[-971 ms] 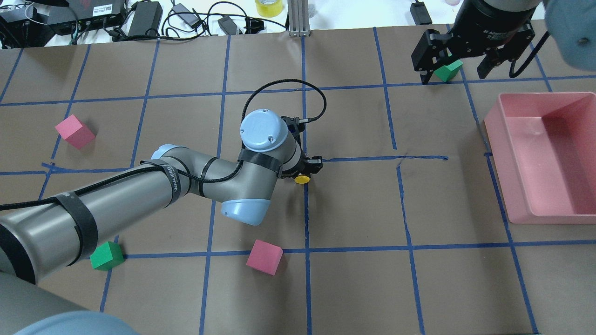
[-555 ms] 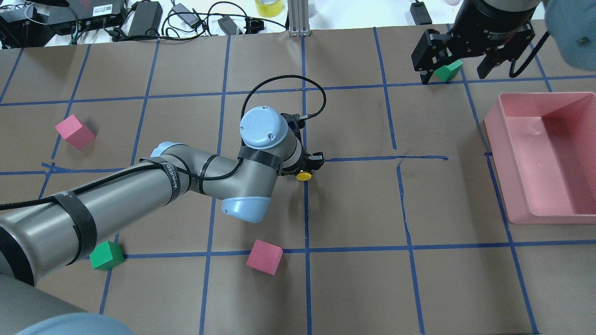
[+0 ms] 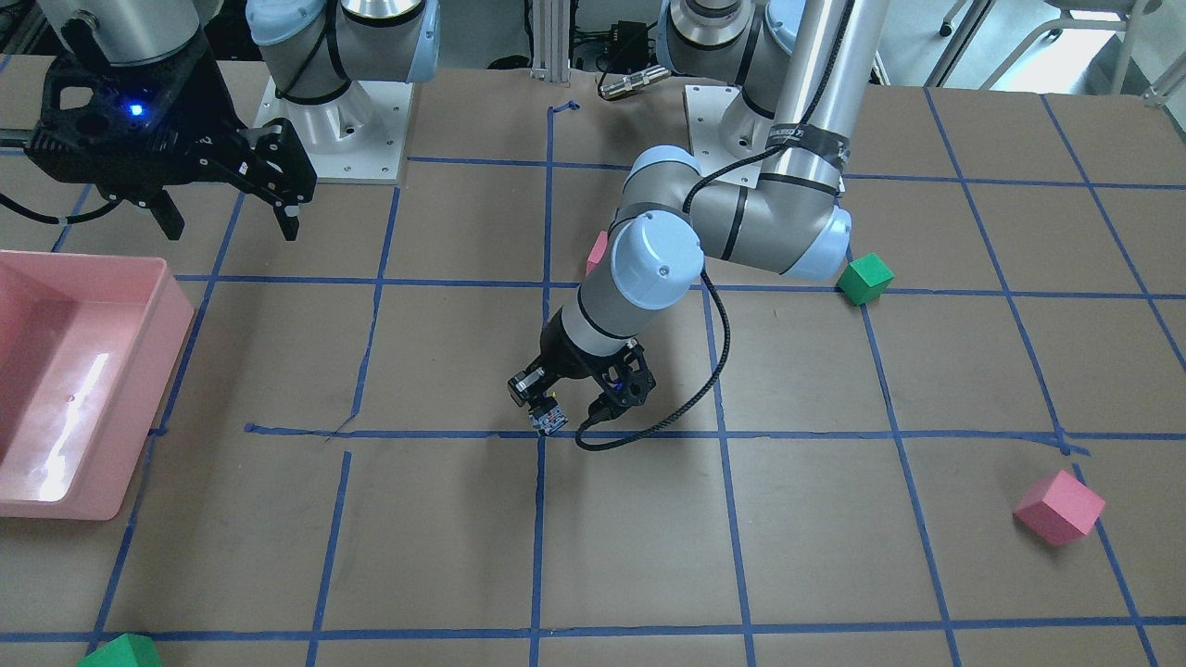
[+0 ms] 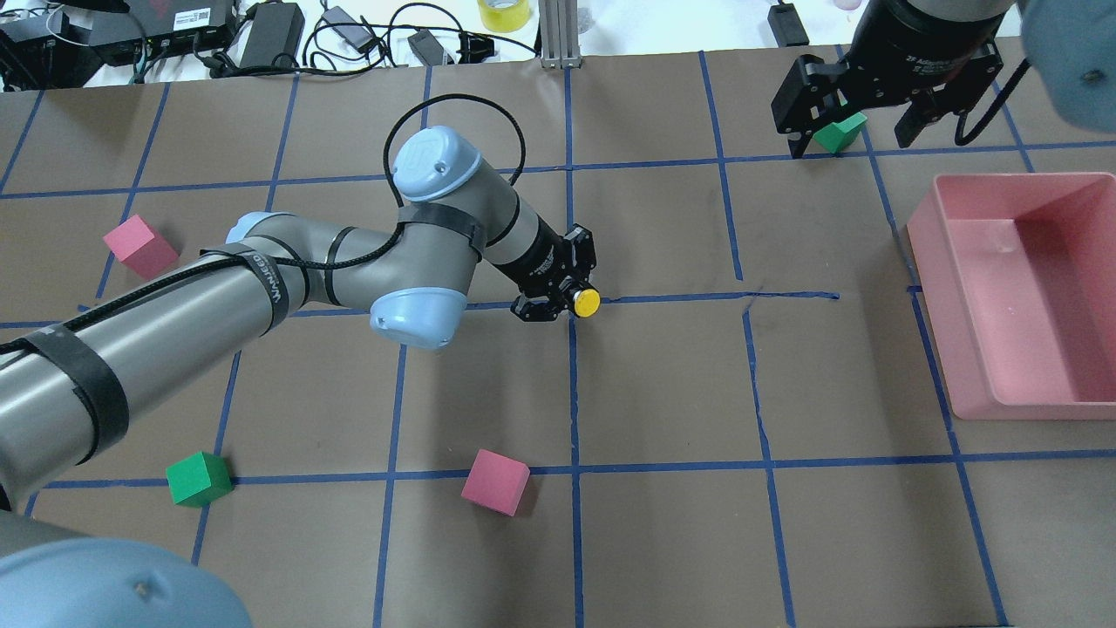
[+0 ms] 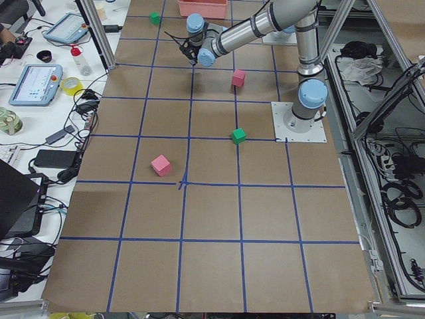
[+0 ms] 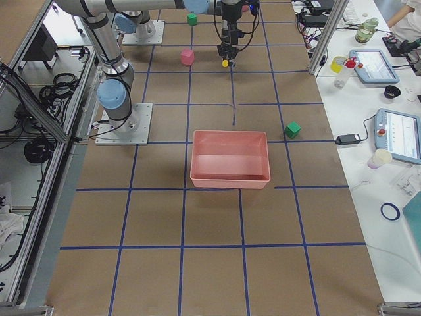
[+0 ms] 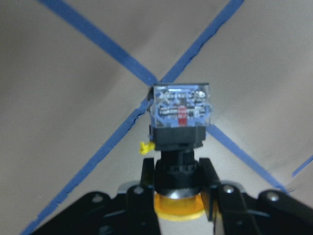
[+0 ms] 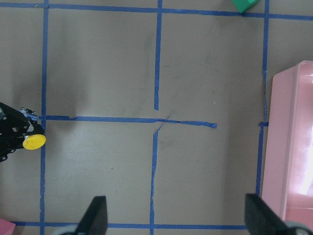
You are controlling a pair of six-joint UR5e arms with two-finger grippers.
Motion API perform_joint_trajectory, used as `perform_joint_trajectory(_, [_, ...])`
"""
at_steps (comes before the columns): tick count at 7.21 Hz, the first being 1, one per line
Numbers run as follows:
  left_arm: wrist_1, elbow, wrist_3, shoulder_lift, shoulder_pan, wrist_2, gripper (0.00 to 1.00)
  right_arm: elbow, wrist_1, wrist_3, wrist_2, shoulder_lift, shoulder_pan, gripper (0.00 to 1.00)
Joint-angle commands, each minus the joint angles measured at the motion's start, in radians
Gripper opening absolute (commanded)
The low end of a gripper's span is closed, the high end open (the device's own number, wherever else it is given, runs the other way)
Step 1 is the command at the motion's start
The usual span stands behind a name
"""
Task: Align button upright
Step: 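Rotate the button upright with the left gripper and set it down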
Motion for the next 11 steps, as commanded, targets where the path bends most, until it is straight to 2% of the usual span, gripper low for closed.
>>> perform_joint_trajectory(1, [-0.056,-0.017,-0.177,-0.018,0.103,-0.265,0.00,0.000,0.000,-0.003,0.001,0.000,0.000,1.00])
perform_joint_trajectory(3, [-0.059,-0.090,-0.161,-0.019,0.135,-0.388,0.00,0.000,0.000,-0.003,-0.001,0.000,0.000,1.00])
perform_joint_trajectory(4, [-0.061,-0.097,-0.162,-0.022,0.143,-0.429,0.00,0.000,0.000,-0.003,-0.001,0.000,0.000,1.00])
perform_joint_trajectory(8, [-0.068,-0.103,-0.165,-0.093,0.180,-0.438,0.00,0.000,0.000,-0.003,0.001,0.000,0.001,1.00])
perform_joint_trajectory(9, [-0.068,-0.103,-0.170,-0.096,0.180,-0.490,0.03,0.000,0.000,-0.001,0.001,0.000,0.001,1.00])
perform_joint_trajectory(10, [-0.068,-0.103,-0.172,-0.099,0.180,-0.498,0.09,0.000,0.000,-0.003,0.001,0.000,0.001,1.00])
perform_joint_trajectory(11, [-0.068,-0.101,-0.173,-0.099,0.182,-0.498,0.43,0.000,0.000,-0.003,0.001,0.001,0.001,1.00])
